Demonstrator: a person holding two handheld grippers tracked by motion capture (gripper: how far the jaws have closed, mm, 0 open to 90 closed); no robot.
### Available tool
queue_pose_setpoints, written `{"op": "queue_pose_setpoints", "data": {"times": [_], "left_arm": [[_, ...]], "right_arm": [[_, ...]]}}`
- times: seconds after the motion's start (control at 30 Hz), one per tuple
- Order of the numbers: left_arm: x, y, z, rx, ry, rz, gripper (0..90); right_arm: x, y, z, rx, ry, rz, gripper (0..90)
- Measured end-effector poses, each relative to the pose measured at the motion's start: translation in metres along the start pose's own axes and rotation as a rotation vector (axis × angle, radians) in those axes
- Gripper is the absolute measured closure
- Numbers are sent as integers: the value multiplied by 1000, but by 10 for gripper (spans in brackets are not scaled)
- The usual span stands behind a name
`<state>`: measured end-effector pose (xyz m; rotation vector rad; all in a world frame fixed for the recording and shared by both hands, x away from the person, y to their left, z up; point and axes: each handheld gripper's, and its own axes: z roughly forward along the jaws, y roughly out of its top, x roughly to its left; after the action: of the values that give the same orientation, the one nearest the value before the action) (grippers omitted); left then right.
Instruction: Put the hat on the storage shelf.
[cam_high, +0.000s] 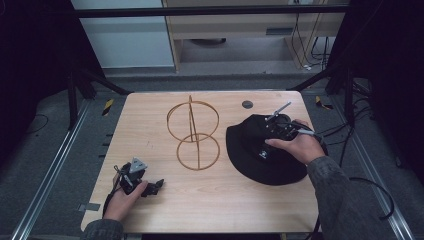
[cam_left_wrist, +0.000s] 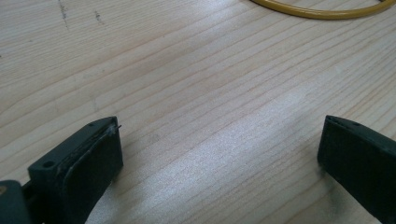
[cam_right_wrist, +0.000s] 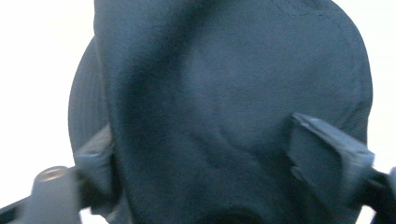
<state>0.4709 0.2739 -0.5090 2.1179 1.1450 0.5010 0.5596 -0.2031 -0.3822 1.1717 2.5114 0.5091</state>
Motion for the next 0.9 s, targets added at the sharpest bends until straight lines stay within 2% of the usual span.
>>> {"op": "queue_pose_setpoints", "data": {"times": [0.1,0.17,0.2,0.23,0.3,0.33,0.4,0.57,0.77,0.9], "left_arm": [[0,0,0,0,0,0,0],[0,0,0,0,0,0,0],[0,0,0,0,0,0,0],[0,0,0,0,0,0,0],[0,0,0,0,0,0,0],[0,0,0,0,0,0,0],[0,0,0,0,0,0,0],[0,0,0,0,0,0,0],[0,0,0,0,0,0,0],[0,0,0,0,0,0,0]], "right_arm": [[0,-1,3,15,1,-13,357],[-2,-1,4,19,18,-11,462],[-3,-2,4,15,35,-18,583],[-3,-2,4,15,35,-18,583],[-4,-2,3,19,59,-8,699],[-5,-2,3,21,71,-10,699],[-7,-3,3,20,89,-13,769],[-10,-4,3,18,112,-1,815],[-12,-4,-4,-10,129,9,843],[-17,-5,-16,-46,131,21,848]]}}
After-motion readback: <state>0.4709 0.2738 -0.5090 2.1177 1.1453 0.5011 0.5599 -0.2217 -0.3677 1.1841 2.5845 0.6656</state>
